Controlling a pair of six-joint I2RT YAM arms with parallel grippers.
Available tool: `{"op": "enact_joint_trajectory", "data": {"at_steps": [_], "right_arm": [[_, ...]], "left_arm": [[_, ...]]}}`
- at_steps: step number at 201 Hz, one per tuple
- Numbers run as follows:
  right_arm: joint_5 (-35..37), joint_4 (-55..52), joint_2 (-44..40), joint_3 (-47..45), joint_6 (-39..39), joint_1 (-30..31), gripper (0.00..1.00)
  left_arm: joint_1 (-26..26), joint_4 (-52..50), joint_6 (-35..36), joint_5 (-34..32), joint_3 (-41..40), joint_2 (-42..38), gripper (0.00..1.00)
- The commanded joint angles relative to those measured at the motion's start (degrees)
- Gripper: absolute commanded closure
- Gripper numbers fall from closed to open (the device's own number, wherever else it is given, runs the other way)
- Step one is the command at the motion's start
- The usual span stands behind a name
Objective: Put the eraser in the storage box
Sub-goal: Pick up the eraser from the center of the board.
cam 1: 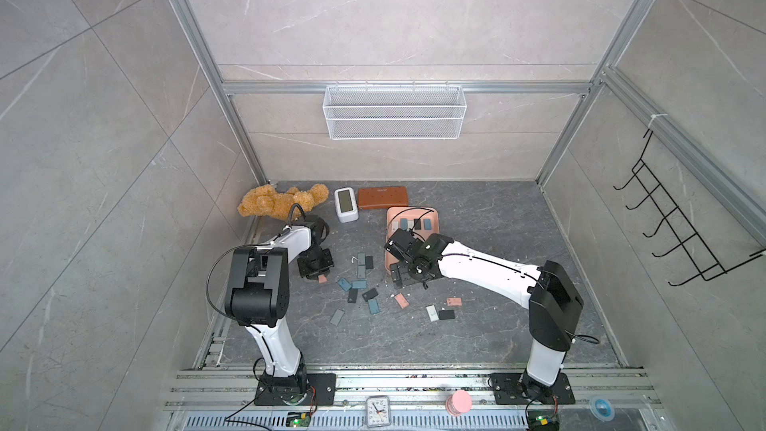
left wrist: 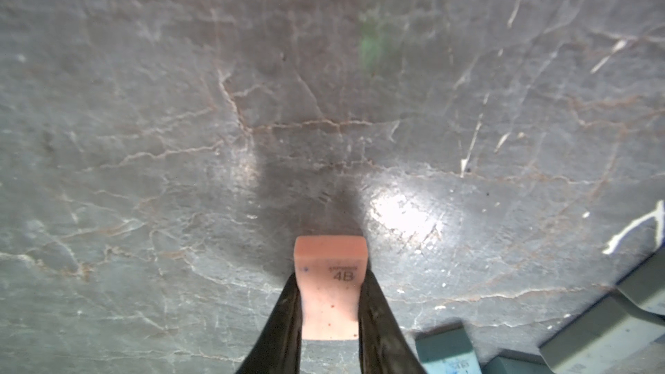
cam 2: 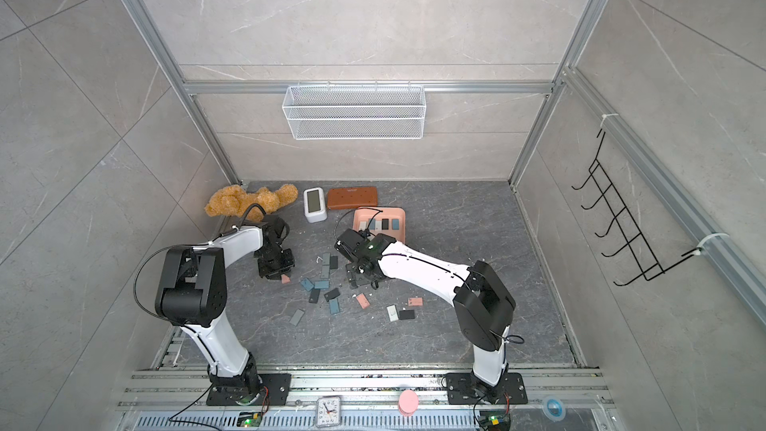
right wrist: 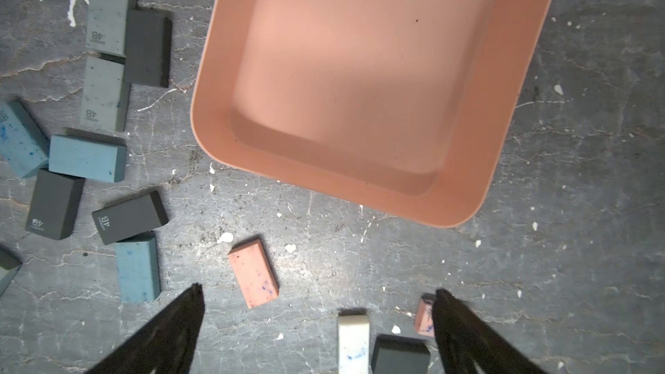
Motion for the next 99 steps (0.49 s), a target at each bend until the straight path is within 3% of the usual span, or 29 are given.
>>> {"op": "enact_joint_trajectory", "data": {"at_steps": [1, 50, 99], "right_arm": [[2.06, -2.4, -1.03, 2.78, 1.07, 0.25, 0.0], [0.72, -1.95, -2.92, 3.51, 0.45, -1.21, 0.0], [-5.46, 0.12, -8.26, -0.94, -0.01, -8.41, 0.0]], "left_arm": [[0.12, 0.06, 1.23, -0.09, -0.22, 0.02, 0.82], [-1.74, -0.87, -2.6, 1.51, 1.15, -5.6, 0.83], [-9.94, -6.06, -6.53, -2.07, 9.64, -4.37, 0.83]]}}
